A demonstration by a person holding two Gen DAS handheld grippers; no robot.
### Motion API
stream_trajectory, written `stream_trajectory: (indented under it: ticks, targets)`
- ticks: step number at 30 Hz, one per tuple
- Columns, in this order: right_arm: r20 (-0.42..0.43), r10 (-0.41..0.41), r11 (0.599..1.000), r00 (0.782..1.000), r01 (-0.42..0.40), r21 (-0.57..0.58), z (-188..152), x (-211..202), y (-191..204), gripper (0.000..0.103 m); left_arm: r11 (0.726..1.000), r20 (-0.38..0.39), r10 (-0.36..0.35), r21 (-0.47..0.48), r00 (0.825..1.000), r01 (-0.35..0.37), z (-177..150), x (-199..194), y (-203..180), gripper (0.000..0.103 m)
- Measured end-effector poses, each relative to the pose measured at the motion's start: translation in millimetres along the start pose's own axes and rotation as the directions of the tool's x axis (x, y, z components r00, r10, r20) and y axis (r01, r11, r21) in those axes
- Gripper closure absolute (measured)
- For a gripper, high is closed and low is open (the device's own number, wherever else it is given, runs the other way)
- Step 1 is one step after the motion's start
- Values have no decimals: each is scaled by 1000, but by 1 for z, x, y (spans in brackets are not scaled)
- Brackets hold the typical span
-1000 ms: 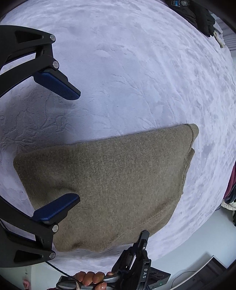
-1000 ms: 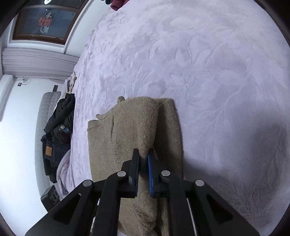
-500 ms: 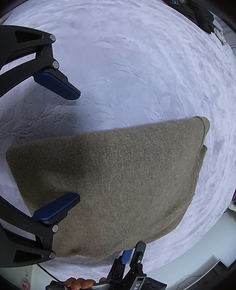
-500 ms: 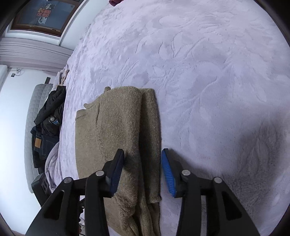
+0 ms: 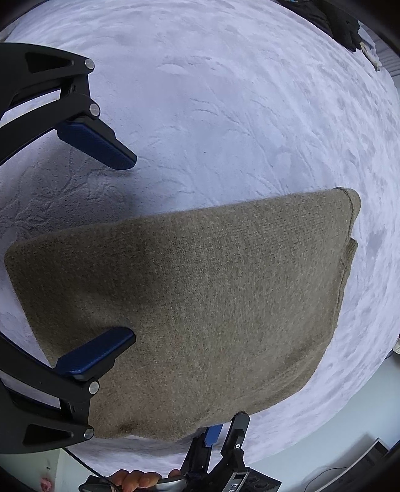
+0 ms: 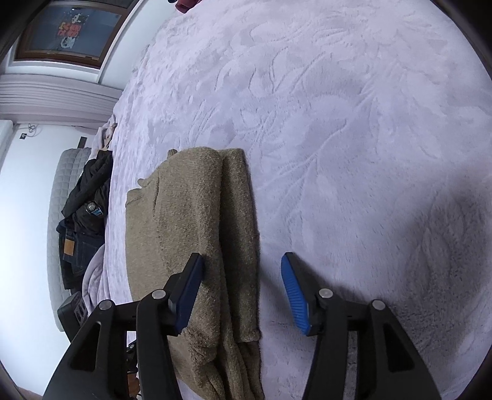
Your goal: Fold small clothes
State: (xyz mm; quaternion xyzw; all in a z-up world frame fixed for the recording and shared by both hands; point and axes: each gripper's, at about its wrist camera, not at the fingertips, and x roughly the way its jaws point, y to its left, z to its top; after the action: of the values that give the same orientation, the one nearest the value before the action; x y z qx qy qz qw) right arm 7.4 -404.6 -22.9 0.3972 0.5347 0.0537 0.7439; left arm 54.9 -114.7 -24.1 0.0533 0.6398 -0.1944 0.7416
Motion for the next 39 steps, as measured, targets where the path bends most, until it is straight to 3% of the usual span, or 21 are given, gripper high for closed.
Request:
stream_trajectory:
  ticks: [8,12,19,26,31,32,34,39]
  targets:
    - [-30,21,998,999,-22,-52,10,6,1,42,996,38,-81,38,996,80,15,-8,-1,0]
    - [-42,62,997,997,-64,-48,17,10,-2,41,991,18,-125,45,992,124,25,-1,1,0]
    - [-134,106,988,985,-119,-94,30,26,-1,38,956,-18,-290,40,957,291,31,10,2,0]
    - [-225,205,962,952,-239,-134,39,54,17,36,957,-26,-283,53,959,284,43,28,-10,0]
    - [-226,228,958,947,-260,-121,38,74,26,38,960,-7,-276,43,961,276,44,35,-14,0]
    - [-220,221,963,950,-249,-108,38,75,26,40,963,5,-267,45,964,266,43,32,-16,6]
    - [-207,214,967,955,-237,-90,35,73,27,67,966,34,-249,73,968,246,40,24,-22,19]
    - [-159,245,963,956,-259,-76,27,63,40,68,968,81,-235,105,969,226,38,3,-25,46]
